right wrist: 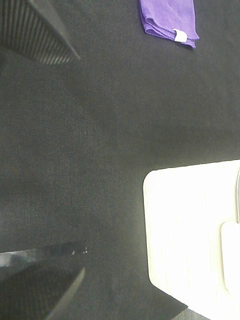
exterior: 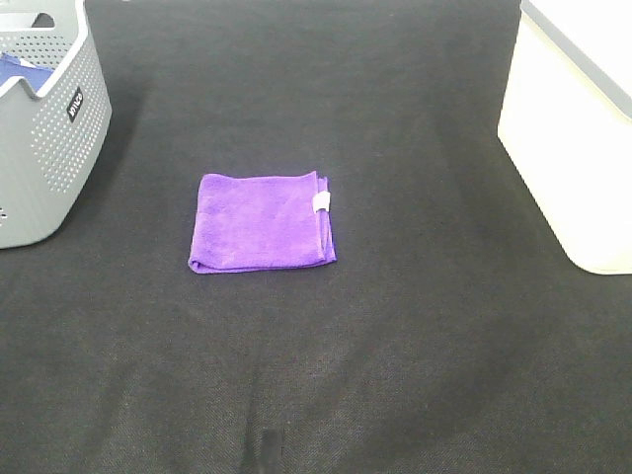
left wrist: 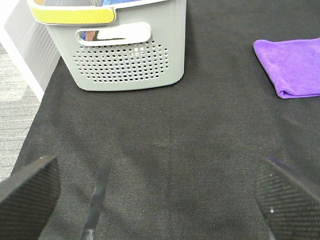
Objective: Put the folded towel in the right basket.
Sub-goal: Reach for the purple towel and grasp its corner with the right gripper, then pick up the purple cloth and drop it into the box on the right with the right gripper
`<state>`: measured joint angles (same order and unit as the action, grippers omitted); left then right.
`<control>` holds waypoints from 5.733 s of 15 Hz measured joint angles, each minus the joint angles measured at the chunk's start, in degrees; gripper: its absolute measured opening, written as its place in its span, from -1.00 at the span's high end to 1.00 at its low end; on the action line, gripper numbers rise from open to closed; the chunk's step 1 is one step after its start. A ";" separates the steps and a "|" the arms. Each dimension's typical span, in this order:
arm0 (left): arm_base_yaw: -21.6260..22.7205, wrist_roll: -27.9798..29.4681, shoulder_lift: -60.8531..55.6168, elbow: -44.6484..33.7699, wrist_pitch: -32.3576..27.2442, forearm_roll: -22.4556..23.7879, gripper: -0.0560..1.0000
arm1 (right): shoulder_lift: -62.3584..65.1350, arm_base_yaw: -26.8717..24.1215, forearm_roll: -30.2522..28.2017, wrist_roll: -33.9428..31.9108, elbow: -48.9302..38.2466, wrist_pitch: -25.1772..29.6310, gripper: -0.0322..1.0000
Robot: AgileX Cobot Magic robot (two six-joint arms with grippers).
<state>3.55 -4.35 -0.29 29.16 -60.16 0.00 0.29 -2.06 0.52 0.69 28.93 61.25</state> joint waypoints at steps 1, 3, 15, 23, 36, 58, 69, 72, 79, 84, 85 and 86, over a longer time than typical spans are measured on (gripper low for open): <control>0.00 0.00 0.00 0.00 0.00 -1.15 -0.99 | 0.00 0.00 0.00 0.06 0.00 0.00 -0.95; 0.00 -0.46 0.00 0.00 0.00 -3.44 -0.99 | 0.00 0.00 0.00 0.06 0.00 0.00 -0.95; 0.00 -1.09 0.00 0.00 0.00 -4.41 -0.99 | 0.00 0.00 0.46 0.06 0.00 0.00 -0.95; 0.00 -1.09 0.00 0.00 0.00 -4.41 -0.99 | 0.00 0.00 0.46 0.06 0.00 0.00 -0.95; 0.00 -1.09 0.00 0.00 0.00 -4.41 -0.99 | -28.19 0.00 3.84 1.60 14.78 0.17 -0.95; 0.00 -1.09 0.00 0.00 0.00 -4.41 -0.99 | -133.73 18.39 40.16 19.77 73.91 -6.42 -0.95; 0.00 -1.15 0.00 0.00 0.00 -4.41 -0.99 | -140.09 18.56 43.32 20.11 75.92 -9.34 -0.93; 0.00 -1.15 0.00 0.00 0.00 -4.41 -0.99 | -142.15 20.97 47.33 20.23 76.89 -11.46 -0.90; 0.00 -1.15 0.00 0.00 0.00 -4.41 -0.99 | -144.84 28.93 48.87 20.80 77.23 -21.77 0.38; 0.00 -1.15 0.00 0.00 0.00 -4.41 -0.99 | -144.56 28.93 47.96 20.57 77.92 -20.80 0.86; 0.00 -1.15 0.00 0.00 0.00 -4.41 -0.99 | -143.81 29.05 45.61 19.54 78.95 -17.99 0.86; 0.00 -1.15 0.00 0.00 0.00 -4.41 -0.99 | -141.35 29.22 40.79 16.84 81.70 -12.55 0.86</control>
<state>3.55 -5.50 -0.29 29.16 -60.16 -4.41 -141.06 27.16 41.31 17.53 110.64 48.70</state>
